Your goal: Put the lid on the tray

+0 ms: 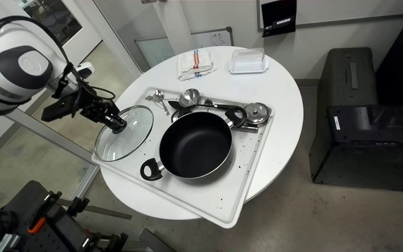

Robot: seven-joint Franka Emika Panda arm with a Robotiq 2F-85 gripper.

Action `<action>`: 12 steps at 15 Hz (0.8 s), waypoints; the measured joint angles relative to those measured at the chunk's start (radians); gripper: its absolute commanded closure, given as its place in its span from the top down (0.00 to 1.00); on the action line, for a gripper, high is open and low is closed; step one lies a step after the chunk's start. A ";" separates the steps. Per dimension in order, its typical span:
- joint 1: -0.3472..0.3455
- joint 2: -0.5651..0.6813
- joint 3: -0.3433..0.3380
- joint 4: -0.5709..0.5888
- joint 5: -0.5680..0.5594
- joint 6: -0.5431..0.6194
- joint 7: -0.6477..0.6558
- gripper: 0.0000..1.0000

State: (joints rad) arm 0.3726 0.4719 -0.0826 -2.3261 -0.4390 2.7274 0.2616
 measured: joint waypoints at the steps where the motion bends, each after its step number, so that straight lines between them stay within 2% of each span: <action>1: 0.000 0.011 0.001 0.001 0.000 0.019 -0.005 0.25; 8: -0.013 0.138 -0.010 0.064 0.001 0.167 -0.094 0.25; 12: -0.050 0.227 -0.012 0.143 0.009 0.207 -0.176 0.25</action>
State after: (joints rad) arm 0.3223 0.6991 -0.0941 -2.1828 -0.4305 2.9339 0.0857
